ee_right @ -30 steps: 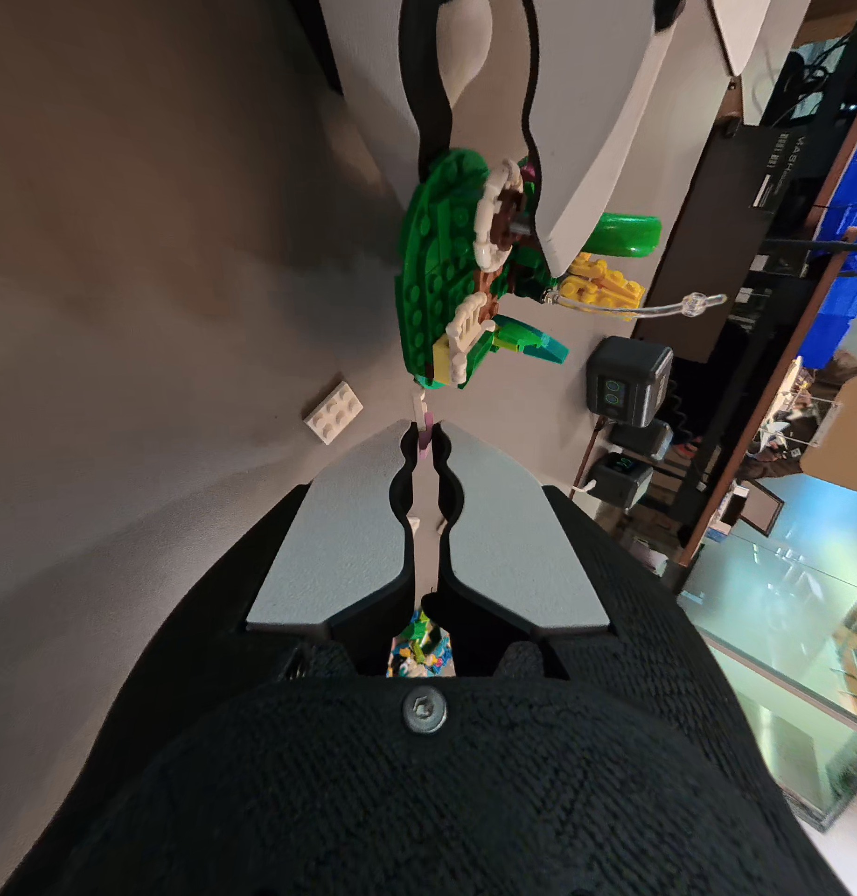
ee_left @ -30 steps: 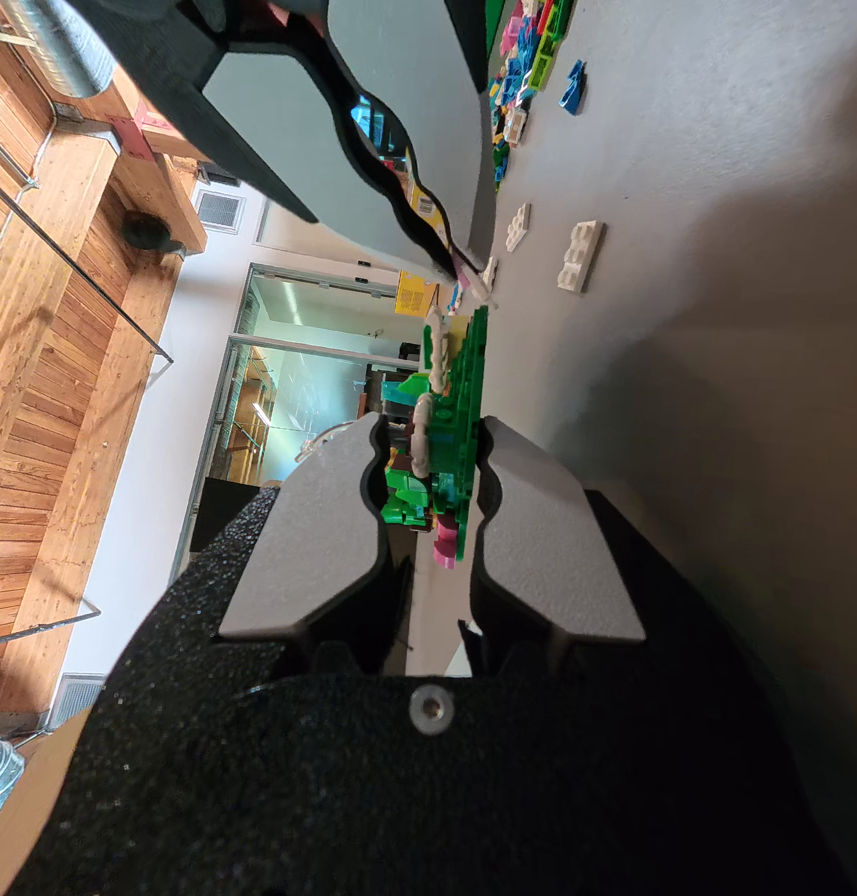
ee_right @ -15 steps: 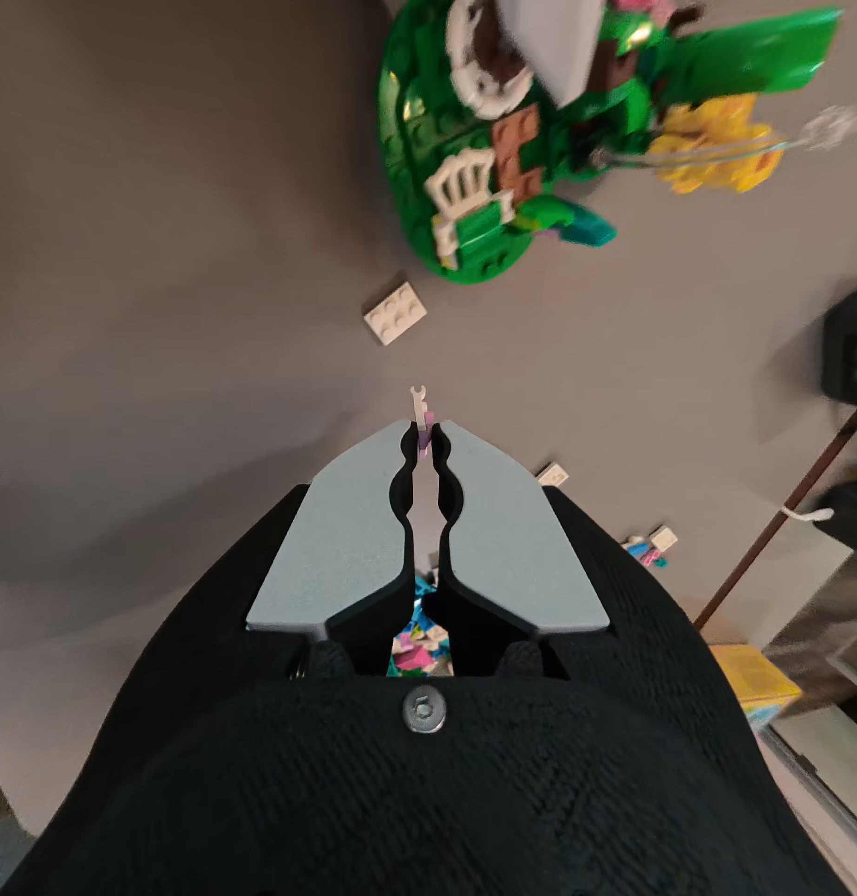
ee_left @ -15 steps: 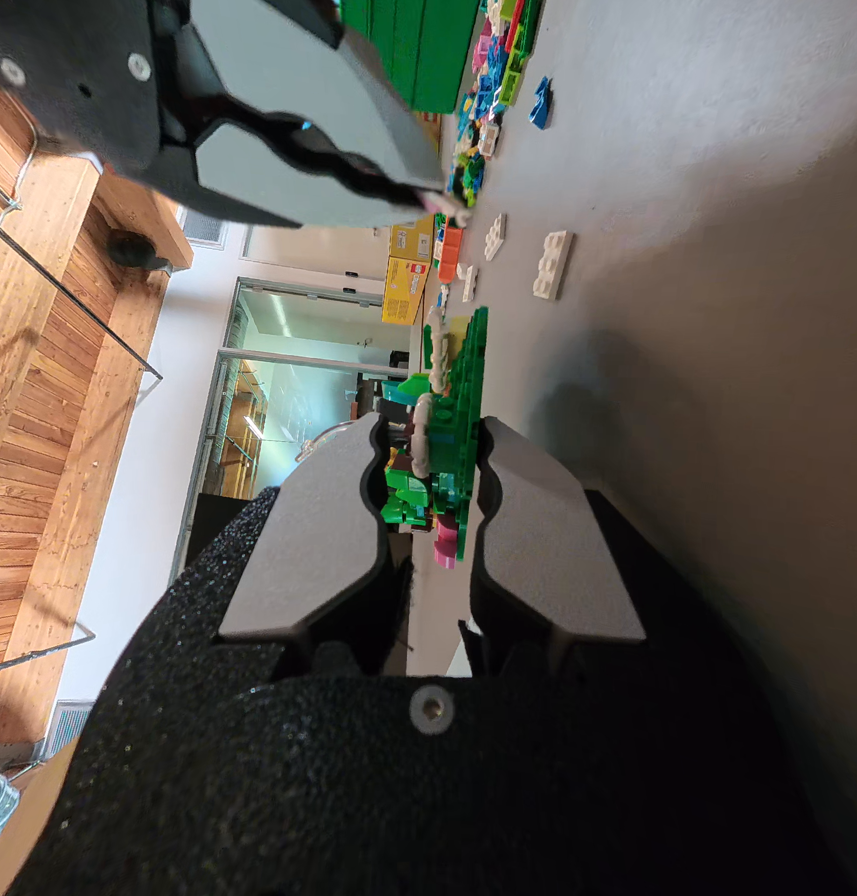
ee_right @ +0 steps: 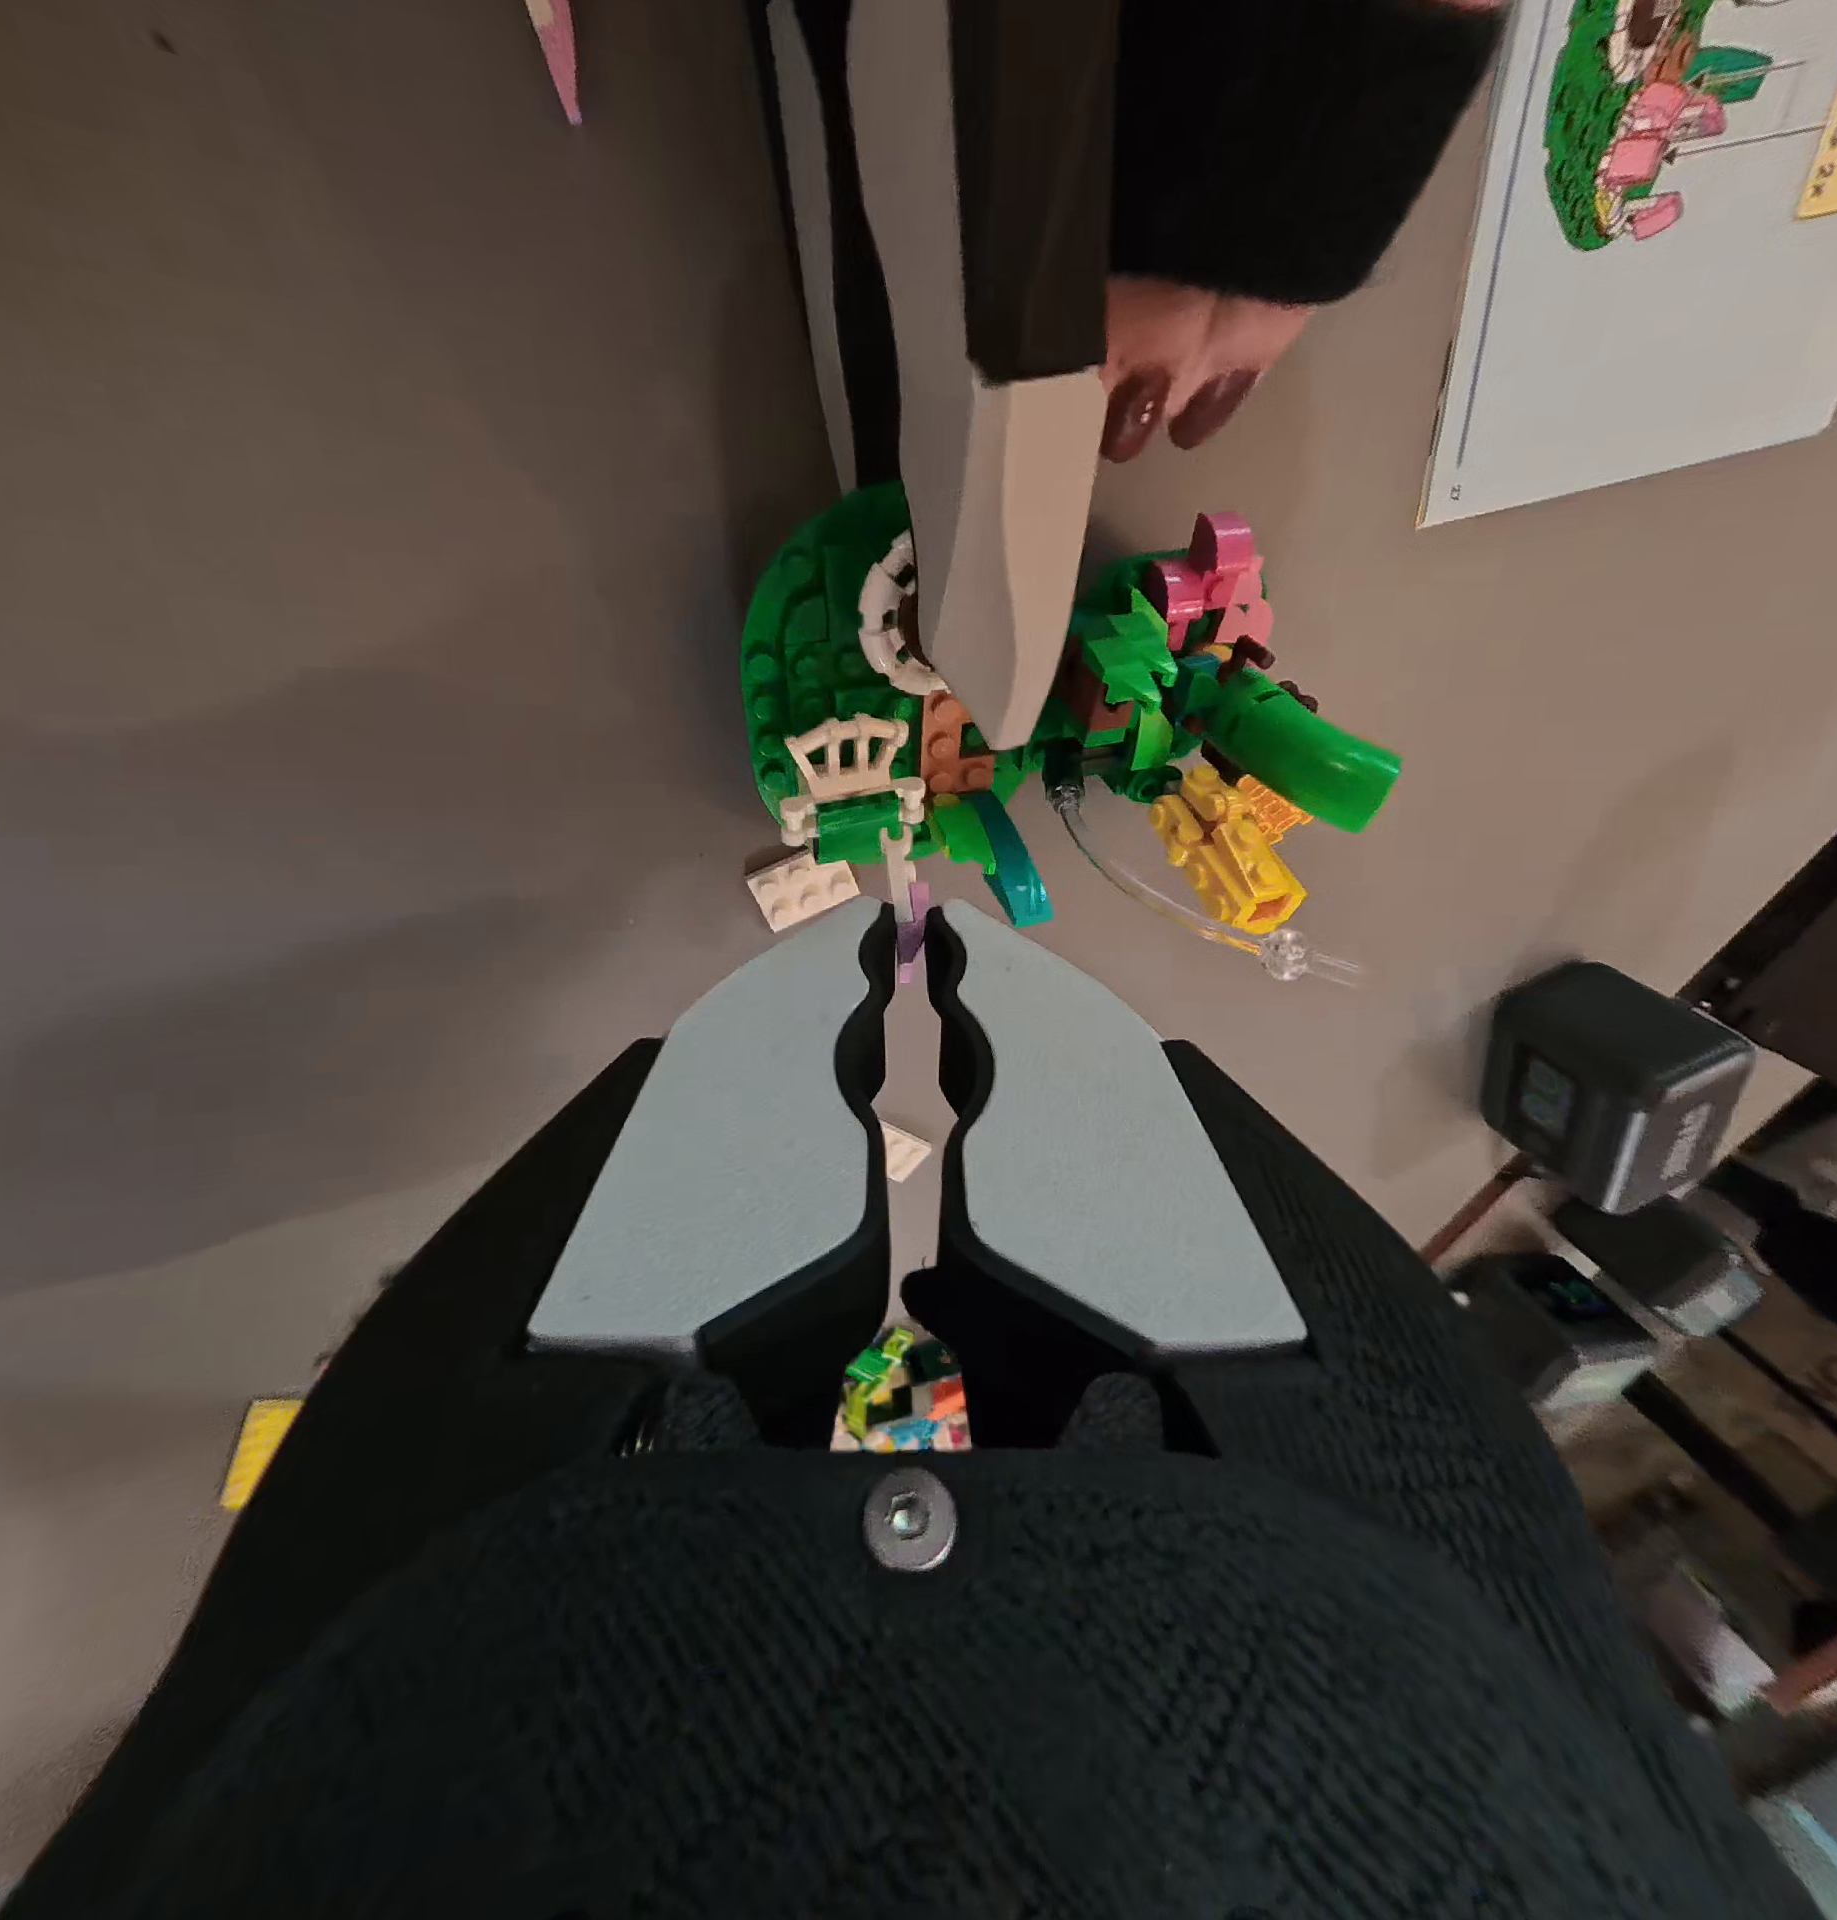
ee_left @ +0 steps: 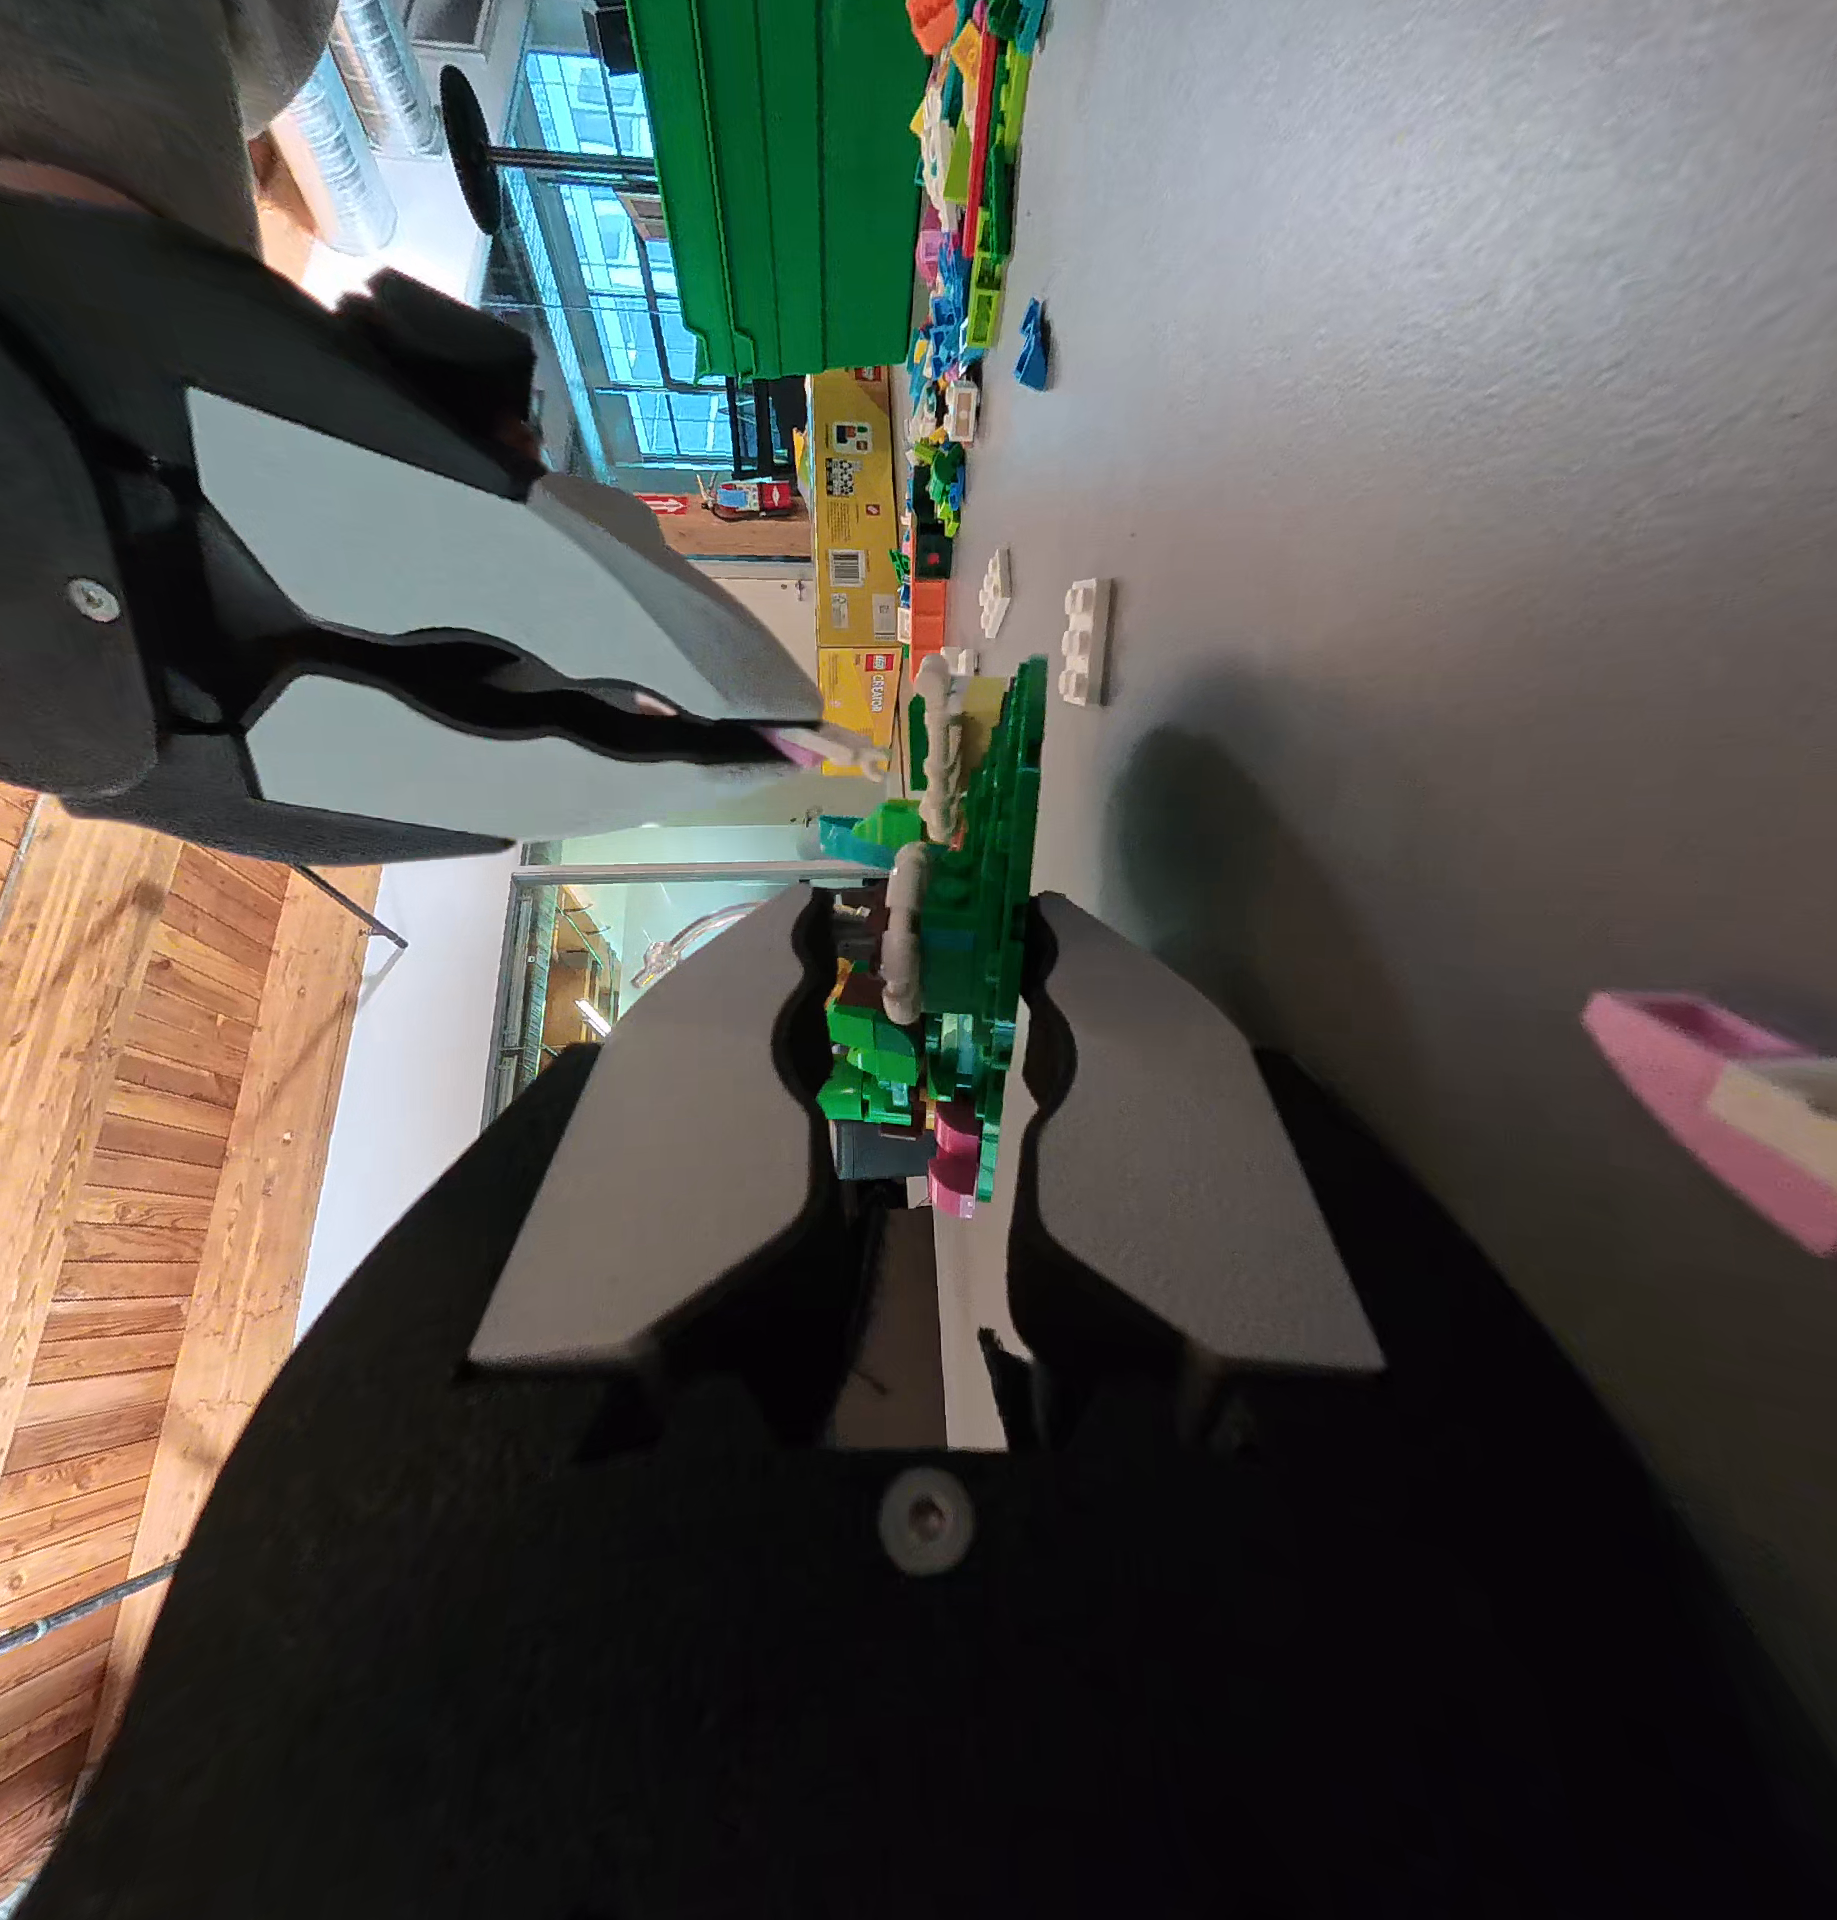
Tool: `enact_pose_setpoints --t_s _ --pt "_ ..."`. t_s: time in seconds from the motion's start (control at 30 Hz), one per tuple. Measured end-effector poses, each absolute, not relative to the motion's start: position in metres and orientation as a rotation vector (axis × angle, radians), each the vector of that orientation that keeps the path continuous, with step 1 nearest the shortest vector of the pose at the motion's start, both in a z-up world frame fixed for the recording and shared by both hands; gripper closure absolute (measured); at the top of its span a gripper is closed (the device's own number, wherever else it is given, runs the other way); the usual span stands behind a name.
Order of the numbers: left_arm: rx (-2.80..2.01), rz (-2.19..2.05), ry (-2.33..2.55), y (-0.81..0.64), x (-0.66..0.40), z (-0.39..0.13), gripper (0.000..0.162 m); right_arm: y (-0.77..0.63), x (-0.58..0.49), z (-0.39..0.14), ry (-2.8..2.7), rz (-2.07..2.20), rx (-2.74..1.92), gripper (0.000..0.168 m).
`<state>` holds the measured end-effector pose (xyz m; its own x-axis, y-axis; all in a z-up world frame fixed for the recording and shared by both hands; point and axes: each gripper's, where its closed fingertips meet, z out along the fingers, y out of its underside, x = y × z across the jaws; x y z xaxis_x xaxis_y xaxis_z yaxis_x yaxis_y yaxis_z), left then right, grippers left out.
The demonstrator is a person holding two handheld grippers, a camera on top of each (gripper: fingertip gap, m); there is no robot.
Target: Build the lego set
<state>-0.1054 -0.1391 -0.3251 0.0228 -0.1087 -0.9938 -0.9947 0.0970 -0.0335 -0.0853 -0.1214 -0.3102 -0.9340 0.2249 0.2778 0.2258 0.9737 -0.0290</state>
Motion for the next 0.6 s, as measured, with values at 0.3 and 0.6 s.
enact_pose_setpoints --t_s 0.3,0.6 --pt "-1.257 1.007 1.347 -0.142 -0.103 -0.33 0.128 -0.122 -0.089 -0.322 -2.882 -0.057 -0.277 0.164" --pt "-1.281 0.972 1.37 -0.145 -0.103 -0.333 0.129 -0.126 -0.091 -0.327 -2.98 -0.157 -0.221 0.164"
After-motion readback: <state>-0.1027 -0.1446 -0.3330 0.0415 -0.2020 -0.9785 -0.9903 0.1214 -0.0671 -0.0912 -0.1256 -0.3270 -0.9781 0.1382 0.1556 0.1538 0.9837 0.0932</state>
